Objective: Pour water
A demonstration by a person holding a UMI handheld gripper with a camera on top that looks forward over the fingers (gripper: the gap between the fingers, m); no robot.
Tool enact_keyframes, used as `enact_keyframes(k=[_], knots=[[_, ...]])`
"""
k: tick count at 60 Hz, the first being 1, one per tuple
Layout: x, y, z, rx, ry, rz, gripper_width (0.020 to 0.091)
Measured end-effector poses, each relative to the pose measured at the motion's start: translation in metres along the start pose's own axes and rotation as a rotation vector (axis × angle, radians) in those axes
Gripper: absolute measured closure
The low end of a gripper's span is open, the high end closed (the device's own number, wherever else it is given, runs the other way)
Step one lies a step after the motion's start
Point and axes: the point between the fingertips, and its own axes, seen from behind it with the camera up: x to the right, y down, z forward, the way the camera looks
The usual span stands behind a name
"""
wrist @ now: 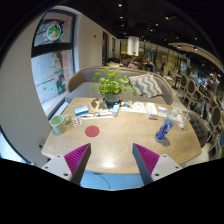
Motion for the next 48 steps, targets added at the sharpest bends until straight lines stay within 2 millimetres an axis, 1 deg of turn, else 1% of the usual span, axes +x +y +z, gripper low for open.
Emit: enact_keyframes(k=[2,3,6,7,8,15,21,26,32,38,43,48], knots=[[0.003,0.002,0.003,0.002,0.005,0.003,0.0246],[0.015,0.007,0.009,0.003,0.007,0.004,0.0244],[0.037,0.013,0.016,-0.001,0.013,0.011,0.0243],[0.024,0.010,0.009,-0.006,0.021,0.016,0.0244],[0.049,0.018,0.020,-0.005,0.023,0.017,0.0244],[0.116,0.038,0.045,-0.006,0.053,0.043,0.0243],[0.176,0.047,0.072,0.009,0.095,0.053,0.0244],[0.222,0.045,0.096,0.039,0.118,0.074,0.0241],[0.268,0.033,0.132,0.084,0.136,0.102,0.0245],[0.299,0.020,0.175,0.115,0.143,0.107,0.0245],[0.313,0.010,0.211,0.127,0.133,0.112,0.0245],[0.318,0.003,0.246,0.131,0.119,0.108,0.0255]])
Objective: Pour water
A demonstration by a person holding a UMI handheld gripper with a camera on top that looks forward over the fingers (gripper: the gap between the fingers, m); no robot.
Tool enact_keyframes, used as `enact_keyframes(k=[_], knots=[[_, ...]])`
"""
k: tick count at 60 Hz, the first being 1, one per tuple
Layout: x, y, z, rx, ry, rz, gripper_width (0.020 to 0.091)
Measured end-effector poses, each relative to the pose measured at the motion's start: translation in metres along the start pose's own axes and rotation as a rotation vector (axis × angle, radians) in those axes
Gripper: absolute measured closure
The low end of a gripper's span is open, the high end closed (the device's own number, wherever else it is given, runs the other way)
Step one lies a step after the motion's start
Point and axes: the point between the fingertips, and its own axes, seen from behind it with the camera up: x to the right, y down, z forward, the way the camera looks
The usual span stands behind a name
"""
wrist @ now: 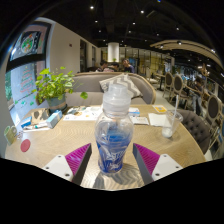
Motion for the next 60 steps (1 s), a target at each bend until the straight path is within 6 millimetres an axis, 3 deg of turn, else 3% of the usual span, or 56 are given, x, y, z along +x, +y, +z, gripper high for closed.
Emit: enact_keyframes(k=[5,8,10,11,26,37,44,48,54,60], knots=[[-0.003,-0.001,0.025,0.002,-0.019,-0.007,0.0327],[-0.005,-0.003,0.034,0.014,-0.029,-0.006,0.0455],[-0.004,-0.003,0.038,0.020,-0.016,-0.013,0.0584],[-0.005,-0.004,0.039,0.025,-0.016,-0.014,0.0598],[-0.006,-0.007,0.041,0.037,0.013,-0.025,0.0744],[-0.013,-0.019,0.035,0.050,0.071,-0.129,0.0743],[-0.024,-0.056,0.017,0.101,0.145,-0.256,0.0745],[-0.044,-0.087,0.002,0.146,0.185,-0.361,0.0745],[-0.090,-0.137,-0.024,0.212,0.245,-0.544,0.0745],[-0.159,-0.180,-0.043,0.276,0.323,-0.780,0.0745]])
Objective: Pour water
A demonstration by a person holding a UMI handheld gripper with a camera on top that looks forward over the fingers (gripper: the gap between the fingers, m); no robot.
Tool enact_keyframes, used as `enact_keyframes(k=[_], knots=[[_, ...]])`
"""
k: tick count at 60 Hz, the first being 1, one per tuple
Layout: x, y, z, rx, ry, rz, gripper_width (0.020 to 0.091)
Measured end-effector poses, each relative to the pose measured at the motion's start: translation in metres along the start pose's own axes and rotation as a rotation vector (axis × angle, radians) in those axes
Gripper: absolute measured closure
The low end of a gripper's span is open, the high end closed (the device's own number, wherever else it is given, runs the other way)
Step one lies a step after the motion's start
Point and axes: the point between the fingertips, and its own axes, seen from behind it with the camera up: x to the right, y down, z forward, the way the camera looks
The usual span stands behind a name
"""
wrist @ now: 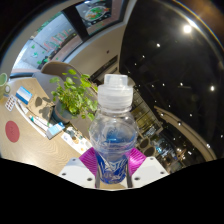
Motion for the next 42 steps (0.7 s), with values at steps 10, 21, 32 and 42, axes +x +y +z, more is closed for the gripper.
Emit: enact_keyframes(k=[10,21,32,42], knots=[[-0.063,-0.125,-0.027,0.115,0.069,-0.429,0.0747],[-0.183,-0.217,-0.048,0.249,0.070,-0.864,0.0749],[-0.284,-0.252,-0.056,0.315,0.083,-1.265,0.0749],[-0.323,-0.253,-0.058,0.296,0.073,-1.443,0.0751]])
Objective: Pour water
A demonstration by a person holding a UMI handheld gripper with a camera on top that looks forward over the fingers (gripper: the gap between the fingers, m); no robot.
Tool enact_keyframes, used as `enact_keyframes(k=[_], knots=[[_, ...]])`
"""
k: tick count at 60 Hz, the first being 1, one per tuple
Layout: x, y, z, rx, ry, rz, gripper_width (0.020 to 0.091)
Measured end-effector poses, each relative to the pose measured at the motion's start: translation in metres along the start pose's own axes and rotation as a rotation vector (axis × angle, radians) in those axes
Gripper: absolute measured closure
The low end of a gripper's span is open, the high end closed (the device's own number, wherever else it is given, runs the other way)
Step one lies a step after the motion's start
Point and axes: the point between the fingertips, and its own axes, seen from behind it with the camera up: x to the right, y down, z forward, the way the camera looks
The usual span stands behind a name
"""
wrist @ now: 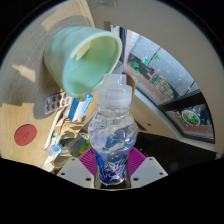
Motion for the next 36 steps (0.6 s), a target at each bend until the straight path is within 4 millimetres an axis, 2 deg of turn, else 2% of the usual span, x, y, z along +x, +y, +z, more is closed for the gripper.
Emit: enact_keyframes(k=[7,11,15,22,29,31,36], knots=[[0.004,-0.007,-0.005,0.037,-0.005,0.061,0.0747],[0.007,0.002,-0.011,0.055,-0.032,0.212,0.0744],[0.002,0.014,-0.015,0.061,-0.077,0.433,0.0745],[0.003,0.037,-0.028,0.118,-0.221,0.945,0.0745],[-0.007,0.062,-0.038,0.135,-0.287,1.379,0.0743],[-0.007,0.063,-0.044,0.137,-0.307,1.497,0.0743],[-0.031,0.063,-0.041,0.150,-0.371,1.738,0.0743]])
